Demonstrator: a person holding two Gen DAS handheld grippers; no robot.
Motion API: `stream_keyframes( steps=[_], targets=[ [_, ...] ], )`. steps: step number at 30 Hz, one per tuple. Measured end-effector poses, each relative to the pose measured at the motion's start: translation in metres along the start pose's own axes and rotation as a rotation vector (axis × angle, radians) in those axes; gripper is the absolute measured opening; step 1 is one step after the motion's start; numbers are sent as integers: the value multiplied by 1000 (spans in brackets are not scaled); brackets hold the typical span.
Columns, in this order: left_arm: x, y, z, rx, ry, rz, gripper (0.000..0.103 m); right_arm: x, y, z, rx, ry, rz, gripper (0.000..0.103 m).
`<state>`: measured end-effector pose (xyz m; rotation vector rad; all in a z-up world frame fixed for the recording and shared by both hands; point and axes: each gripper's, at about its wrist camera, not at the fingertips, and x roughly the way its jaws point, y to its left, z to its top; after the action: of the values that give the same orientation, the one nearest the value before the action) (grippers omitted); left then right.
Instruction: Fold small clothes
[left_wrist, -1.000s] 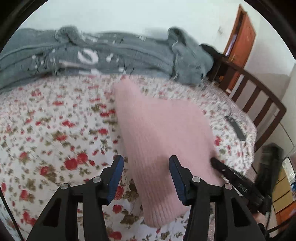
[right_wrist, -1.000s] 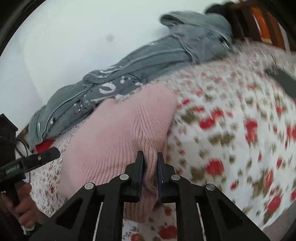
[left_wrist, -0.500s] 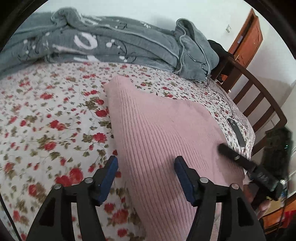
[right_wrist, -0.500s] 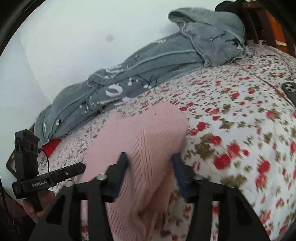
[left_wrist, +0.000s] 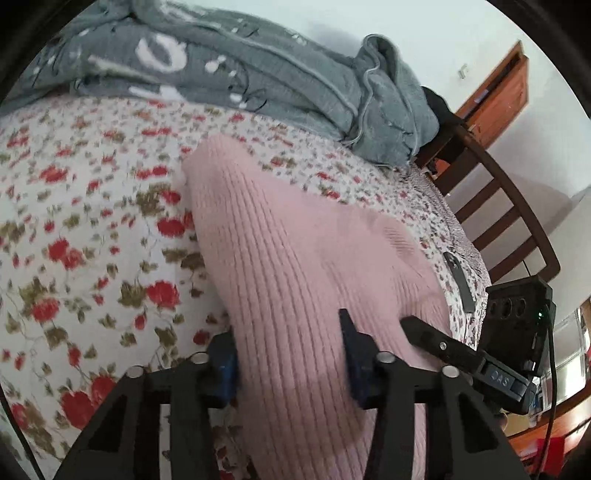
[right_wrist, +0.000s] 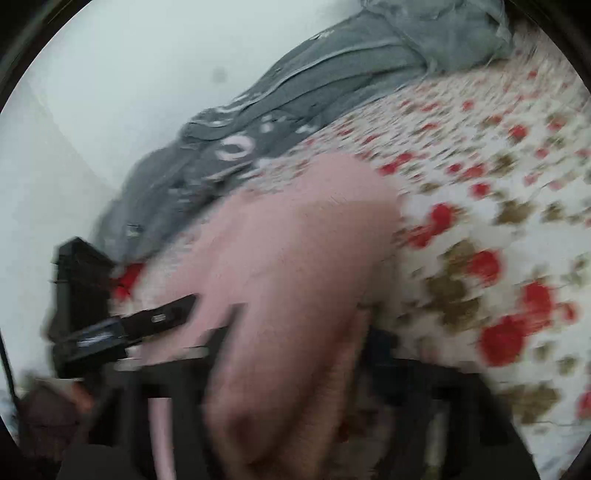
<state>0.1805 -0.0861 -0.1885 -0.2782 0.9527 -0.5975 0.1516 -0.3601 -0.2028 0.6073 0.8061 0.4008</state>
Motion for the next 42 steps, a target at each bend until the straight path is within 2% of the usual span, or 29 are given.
stream_keyframes(
  steps=[3, 10, 14, 16, 17, 18, 19, 21, 23, 27, 30, 31, 32, 33, 34, 35, 36, 38, 42],
  targets=[
    [-16, -3, 7, 50, -50, 6, 39, -5, 24, 0, -86, -48, -35, 36],
    [-72, 32, 44, 28, -138, 57, 39, 25, 80, 29, -104, -63, 77, 35],
    [-83, 65, 54, 25, -136, 166, 41, 71, 108, 35, -133, -12, 101, 35],
    [-73, 83, 52, 14, -99, 201, 43, 96, 111, 31, -147, 40, 68, 36],
    [-65, 92, 50, 0, -71, 210, 44, 112, 109, 27, -168, 75, 9, 36],
    [-52, 103, 47, -20, -33, 220, 48, 122, 106, 22, -189, 97, -50, 38],
    [-44, 112, 44, -33, -20, 231, 57, 126, 102, 20, -195, 98, -63, 42],
    [-48, 119, 42, -20, -57, 197, 62, 119, 103, 23, -202, 86, -76, 51],
    [-56, 119, 45, 3, -79, 193, 63, 106, 113, 29, -273, 64, -142, 55],
    [-74, 114, 65, 81, -184, 292, 62, 90, 136, 46, -403, -12, -203, 55],
    [-72, 111, 84, 97, -208, 251, 61, 91, 147, 59, -428, -60, -171, 55],
    [-67, 110, 89, 110, -207, 245, 60, 101, 149, 63, -433, -56, -150, 53],
    [-60, 108, 94, 135, -204, 251, 57, 111, 149, 63, -439, -36, -129, 45],
    [-54, 108, 95, 153, -195, 269, 50, 122, 148, 64, -438, -19, -122, 36],
    [-40, 108, 98, 175, -164, 312, 44, 135, 142, 61, -432, 14, -130, 32],
    [-28, 109, 99, 187, -131, 356, 42, 149, 136, 57, -427, 43, -165, 27],
    [-18, 113, 96, 195, -105, 398, 42, 157, 129, 53, -427, 52, -191, 27],
    [-5, 116, 91, 226, -85, 444, 42, 157, 120, 52, -400, 40, -171, 27],
    [-3, 116, 82, 261, -110, 462, 44, 159, 120, 52, -398, 27, -191, 27]
  ],
)
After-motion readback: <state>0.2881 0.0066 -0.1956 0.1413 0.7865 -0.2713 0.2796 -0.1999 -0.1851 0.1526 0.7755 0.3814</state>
